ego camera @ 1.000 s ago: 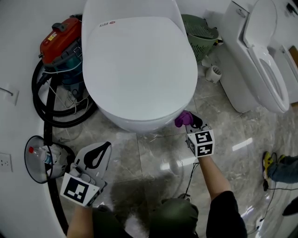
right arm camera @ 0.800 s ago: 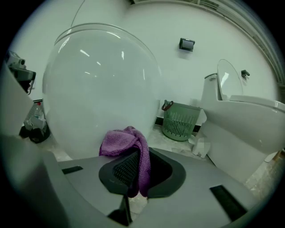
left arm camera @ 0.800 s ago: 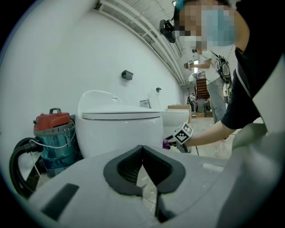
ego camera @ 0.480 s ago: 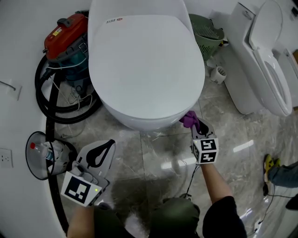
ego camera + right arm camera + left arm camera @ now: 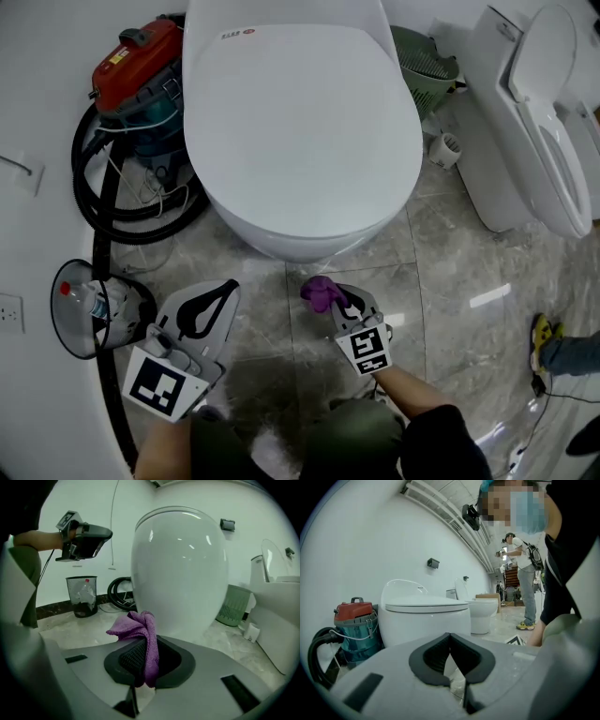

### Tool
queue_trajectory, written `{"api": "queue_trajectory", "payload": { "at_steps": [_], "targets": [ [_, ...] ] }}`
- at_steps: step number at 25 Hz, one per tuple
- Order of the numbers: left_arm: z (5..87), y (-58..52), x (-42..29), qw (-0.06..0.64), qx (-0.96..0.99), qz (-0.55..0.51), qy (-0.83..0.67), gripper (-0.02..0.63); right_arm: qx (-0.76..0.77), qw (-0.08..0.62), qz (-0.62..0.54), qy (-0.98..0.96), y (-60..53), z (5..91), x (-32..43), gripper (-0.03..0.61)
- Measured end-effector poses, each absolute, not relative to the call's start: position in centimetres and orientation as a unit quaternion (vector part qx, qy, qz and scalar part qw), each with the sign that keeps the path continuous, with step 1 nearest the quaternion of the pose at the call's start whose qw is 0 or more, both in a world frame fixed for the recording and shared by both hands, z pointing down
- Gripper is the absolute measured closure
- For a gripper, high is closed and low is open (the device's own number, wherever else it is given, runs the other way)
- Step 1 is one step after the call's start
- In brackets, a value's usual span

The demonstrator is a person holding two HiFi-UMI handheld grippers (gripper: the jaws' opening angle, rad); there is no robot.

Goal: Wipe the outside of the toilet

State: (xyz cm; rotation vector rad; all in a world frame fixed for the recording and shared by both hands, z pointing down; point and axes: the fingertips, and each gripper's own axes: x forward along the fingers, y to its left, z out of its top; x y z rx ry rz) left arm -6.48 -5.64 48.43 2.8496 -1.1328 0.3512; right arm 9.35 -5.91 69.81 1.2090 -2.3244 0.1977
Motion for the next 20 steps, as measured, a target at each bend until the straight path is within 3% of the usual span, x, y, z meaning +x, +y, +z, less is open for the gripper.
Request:
{"api": "queue_trajectory", "payload": {
  "at_steps": [9, 20],
  "targets": [
    [47.1, -5.3, -6.6, 0.021, 0.926, 0.095, -0.365, 0.612, 0.383, 0.24, 0.045, -0.891, -8.6, 68.9, -0.9, 0.537],
    [46.7, -5.0, -6.5, 0.018, 0.929, 0.088, -0.359, 0.612, 0.446, 0.185, 0.152, -0.862, -11.2, 69.8, -1.7, 0.537]
  ]
}}
